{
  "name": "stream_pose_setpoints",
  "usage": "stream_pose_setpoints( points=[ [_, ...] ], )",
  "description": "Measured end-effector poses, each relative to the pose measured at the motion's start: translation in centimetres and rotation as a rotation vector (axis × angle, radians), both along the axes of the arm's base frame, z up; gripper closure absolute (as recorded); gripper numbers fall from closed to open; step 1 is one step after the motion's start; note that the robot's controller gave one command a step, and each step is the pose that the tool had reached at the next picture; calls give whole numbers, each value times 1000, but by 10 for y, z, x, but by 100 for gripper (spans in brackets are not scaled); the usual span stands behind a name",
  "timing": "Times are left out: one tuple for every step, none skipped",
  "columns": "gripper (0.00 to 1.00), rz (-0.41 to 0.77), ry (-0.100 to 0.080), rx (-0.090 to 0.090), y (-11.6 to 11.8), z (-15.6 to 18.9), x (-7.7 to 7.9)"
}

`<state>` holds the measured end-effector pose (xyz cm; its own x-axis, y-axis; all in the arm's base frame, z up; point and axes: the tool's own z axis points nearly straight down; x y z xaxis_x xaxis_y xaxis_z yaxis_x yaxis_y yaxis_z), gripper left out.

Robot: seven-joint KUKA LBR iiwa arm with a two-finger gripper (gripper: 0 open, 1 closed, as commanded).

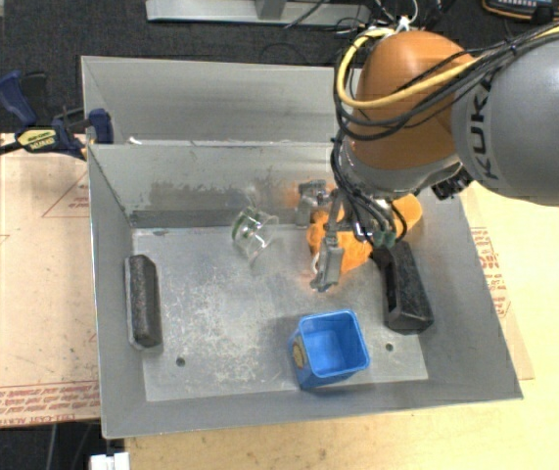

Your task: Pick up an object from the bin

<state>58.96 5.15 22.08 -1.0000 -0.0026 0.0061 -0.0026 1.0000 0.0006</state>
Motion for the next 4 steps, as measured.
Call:
stream_pose_setpoints(
  points=[
    [0,-1,-7,1,0,5,1],
    [0,38,-13,2,-34,-37,-4],
    [0,-67,-9,1,-61,-88,-25],
    [0,-42,-19,3,-67,-92,-50]
  ],
)
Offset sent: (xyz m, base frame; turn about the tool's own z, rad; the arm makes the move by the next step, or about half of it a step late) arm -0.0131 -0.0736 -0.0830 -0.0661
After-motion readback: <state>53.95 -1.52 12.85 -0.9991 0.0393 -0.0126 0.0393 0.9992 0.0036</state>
